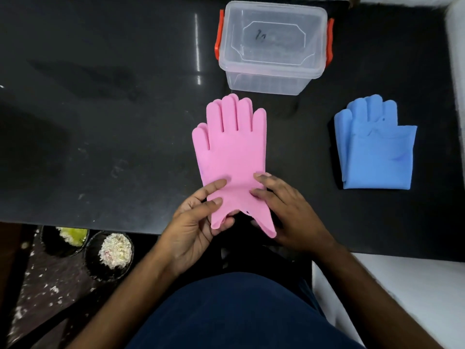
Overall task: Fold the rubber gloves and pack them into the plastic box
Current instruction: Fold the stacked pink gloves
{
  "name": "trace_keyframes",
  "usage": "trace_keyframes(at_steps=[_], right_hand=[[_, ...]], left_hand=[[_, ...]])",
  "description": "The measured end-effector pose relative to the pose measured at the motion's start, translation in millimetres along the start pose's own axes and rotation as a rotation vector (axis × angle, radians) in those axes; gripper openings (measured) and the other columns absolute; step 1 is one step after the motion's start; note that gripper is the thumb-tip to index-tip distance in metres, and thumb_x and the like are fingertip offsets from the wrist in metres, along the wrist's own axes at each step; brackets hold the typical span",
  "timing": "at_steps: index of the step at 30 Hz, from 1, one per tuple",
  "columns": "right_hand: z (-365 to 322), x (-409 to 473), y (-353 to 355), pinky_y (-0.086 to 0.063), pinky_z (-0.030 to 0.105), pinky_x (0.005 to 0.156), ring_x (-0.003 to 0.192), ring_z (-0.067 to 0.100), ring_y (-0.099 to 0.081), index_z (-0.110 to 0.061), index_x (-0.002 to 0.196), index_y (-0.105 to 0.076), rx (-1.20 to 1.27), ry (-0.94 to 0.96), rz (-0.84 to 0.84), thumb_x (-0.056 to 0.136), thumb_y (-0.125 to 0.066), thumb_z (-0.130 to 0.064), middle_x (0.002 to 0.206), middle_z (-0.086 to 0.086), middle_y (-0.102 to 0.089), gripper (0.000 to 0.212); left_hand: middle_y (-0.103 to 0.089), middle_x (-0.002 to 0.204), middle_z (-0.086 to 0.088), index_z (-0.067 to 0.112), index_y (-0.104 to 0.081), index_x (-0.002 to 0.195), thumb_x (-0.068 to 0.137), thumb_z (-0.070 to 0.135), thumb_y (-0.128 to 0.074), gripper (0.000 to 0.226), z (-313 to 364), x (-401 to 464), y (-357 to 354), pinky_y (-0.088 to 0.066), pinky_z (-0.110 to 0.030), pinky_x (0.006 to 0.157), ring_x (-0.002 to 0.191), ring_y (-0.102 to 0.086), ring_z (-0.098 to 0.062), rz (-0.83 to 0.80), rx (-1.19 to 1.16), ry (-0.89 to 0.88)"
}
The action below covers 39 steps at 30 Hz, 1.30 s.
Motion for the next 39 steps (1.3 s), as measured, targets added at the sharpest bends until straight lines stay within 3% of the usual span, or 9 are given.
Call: trace_keyframes(at_steps=[5, 7, 12, 17, 22, 30, 33, 36, 39], right_hand=[[4.5, 12.9, 15.2, -0.046, 0.037, 0.101, 0.125, 0.019, -0.059, -0.015, 0.114, -0.072, 0.114, -0.069, 0.185, 0.084, -0.076, -0.002, 0.127, -0.004, -0.07, 0.032], [8.1, 13.5, 21.2, -0.043, 0.03, 0.096, 0.116, 0.02, -0.063, -0.013, 0.114, -0.073, 0.067, -0.077, 0.221, 0.081, -0.07, 0.007, 0.118, -0.002, -0.072, 0.039], [7.4, 13.3, 24.5, -0.043, 0.031, 0.088, 0.112, 0.017, -0.061, -0.016, 0.115, -0.071, -0.046, -0.009, 0.122, 0.084, -0.052, -0.01, 0.119, -0.005, -0.071, 0.037], [7.2, 21.6, 35.6, -0.05, 0.04, 0.077, 0.094, 0.023, -0.067, -0.012, 0.106, -0.073, -0.033, -0.019, 0.185, 0.09, -0.047, -0.018, 0.105, 0.0, -0.074, 0.031], [13.7, 53.8, 48.8, -0.05, 0.039, 0.065, 0.074, 0.024, -0.065, -0.018, 0.114, -0.057, 0.058, -0.246, 0.248, 0.097, -0.049, -0.033, 0.087, 0.001, -0.07, 0.024], [34.5, 87.0, 41.6, -0.052, 0.038, 0.063, 0.069, 0.022, -0.064, -0.024, 0.088, -0.042, -0.102, -0.545, 0.1, 0.1, -0.031, -0.064, 0.076, -0.003, -0.062, 0.043], [35.2, 85.4, 41.3, -0.048, 0.034, 0.064, 0.083, 0.02, -0.064, -0.024, 0.1, -0.045, -0.086, -0.561, 0.144, 0.098, -0.041, -0.062, 0.099, -0.003, -0.057, 0.039], [37.3, 87.4, 41.5, -0.054, 0.037, 0.079, 0.107, 0.023, -0.062, -0.018, 0.138, -0.041, 0.077, -0.617, 0.181, 0.096, -0.056, -0.055, 0.134, 0.005, -0.045, 0.059], [40.9, 94.3, 39.8, -0.049, 0.042, 0.1, 0.127, 0.027, -0.056, -0.014, 0.154, -0.029, 0.214, -0.687, 0.148, 0.094, -0.062, -0.048, 0.151, 0.01, -0.043, 0.077]], left_hand=[[-0.072, 0.123, -0.029, -0.002, -0.067, 0.128, 0.077, -0.006, -0.039, 0.059, 12.2, -1.1, 8.6, -0.064, -0.033, 0.07, 0.097, -0.078, -0.039, -0.033, 0.174, -0.011], [-0.078, 0.115, -0.012, 0.008, -0.069, 0.12, 0.088, -0.017, -0.042, 0.048, 25.2, -3.6, 10.0, -0.06, -0.032, 0.073, 0.087, -0.077, -0.03, -0.005, 0.678, -0.2], [-0.059, 0.09, 0.014, 0.03, -0.075, 0.097, 0.088, 0.038, -0.07, 0.013, 44.0, -16.3, -7.1, -0.041, -0.026, 0.057, 0.088, -0.054, -0.013, 0.296, 1.793, -0.658], [-0.073, 0.114, 0.002, 0.015, -0.076, 0.1, 0.089, 0.01, -0.067, 0.015, 52.2, -5.8, -19.4, -0.051, -0.042, 0.094, 0.111, -0.064, -0.018, 0.172, 1.654, -0.703], [-0.068, 0.072, 0.006, 0.019, -0.062, 0.087, 0.091, 0.017, -0.065, 0.006, 68.6, 19.9, -17.3, -0.05, -0.04, 0.059, 0.066, -0.062, -0.015, 0.277, 1.395, -0.569], [-0.055, 0.055, 0.004, 0.019, -0.045, 0.06, 0.097, 0.048, -0.062, 0.05, 89.9, 63.6, -4.3, -0.045, -0.034, 0.053, 0.052, -0.054, -0.02, 0.519, 1.54, -0.378], [-0.063, 0.085, 0.004, 0.021, -0.056, 0.083, 0.088, 0.051, -0.073, 0.035, 94.7, 61.1, -0.9, -0.052, -0.033, 0.063, 0.073, -0.062, -0.017, 0.571, 1.479, -0.435], [-0.049, 0.133, -0.005, 0.011, -0.044, 0.14, 0.079, 0.051, -0.084, 0.083, 99.3, 62.7, 2.4, -0.056, -0.039, 0.09, 0.109, -0.061, -0.022, 0.599, 1.361, -0.407], [-0.057, 0.141, -0.007, 0.008, -0.036, 0.151, 0.08, 0.046, -0.085, 0.095, 100.6, 69.9, -1.5, -0.055, -0.04, 0.096, 0.119, -0.063, -0.026, 0.56, 1.299, -0.369]])
Point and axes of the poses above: each hand's wrist, its own x-axis towards the middle knuckle, its own y-axis out of the back of the hand, z = x × y, the point moved 6 cm from there along x, towards the middle knuckle
